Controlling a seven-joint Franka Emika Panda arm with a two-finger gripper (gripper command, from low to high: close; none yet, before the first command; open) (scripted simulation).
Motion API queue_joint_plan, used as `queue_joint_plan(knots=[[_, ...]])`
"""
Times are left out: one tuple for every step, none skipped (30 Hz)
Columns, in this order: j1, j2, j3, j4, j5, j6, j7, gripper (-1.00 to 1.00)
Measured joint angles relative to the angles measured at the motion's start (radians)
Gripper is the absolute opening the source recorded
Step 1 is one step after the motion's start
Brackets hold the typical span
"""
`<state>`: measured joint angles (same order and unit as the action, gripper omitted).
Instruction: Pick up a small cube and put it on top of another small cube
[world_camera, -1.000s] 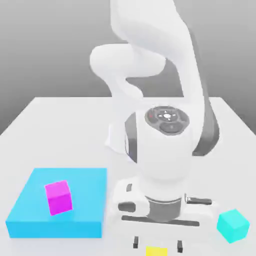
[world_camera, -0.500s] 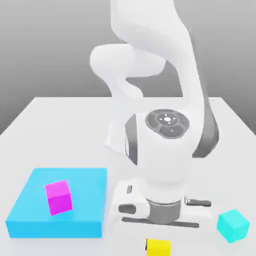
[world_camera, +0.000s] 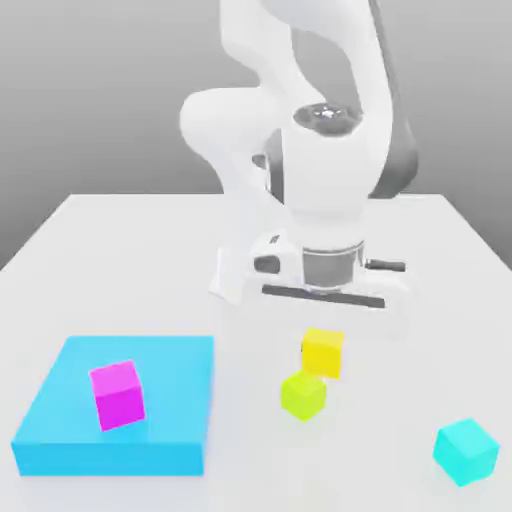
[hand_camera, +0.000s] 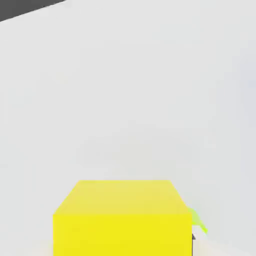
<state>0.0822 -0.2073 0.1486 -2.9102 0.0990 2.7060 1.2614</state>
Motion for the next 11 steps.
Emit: queue_joint_plan(knots=[[-0.007,0.003,0.005,-0.016,-0.01,0.018,0.016,-1.0],[-0.013,0.021,0.009,-0.022,-0.02,0.043,0.027,-1.0],[-0.019,0.047,0.013,-0.024,-0.031,0.071,0.037,-1.0],[-0.024,0.078,0.015,-0.024,-0.044,0.102,0.046,-1.0],[-0.028,0.111,0.016,-0.023,-0.058,0.133,0.057,-1.0],[-0.033,0.145,0.016,-0.022,-0.073,0.166,0.067,-1.0],[-0.039,0.18,0.013,-0.02,-0.095,0.199,0.082,-1.0],[-0.042,0.215,0.008,-0.018,-0.119,0.232,0.099,-1.0],[-0.038,0.244,0.0,-0.017,-0.14,0.259,0.113,1.0],[-0.038,0.244,0.0,-0.017,-0.14,0.259,0.113,1.0],[-0.038,0.244,0.0,-0.017,-0.14,0.259,0.113,1.0]])
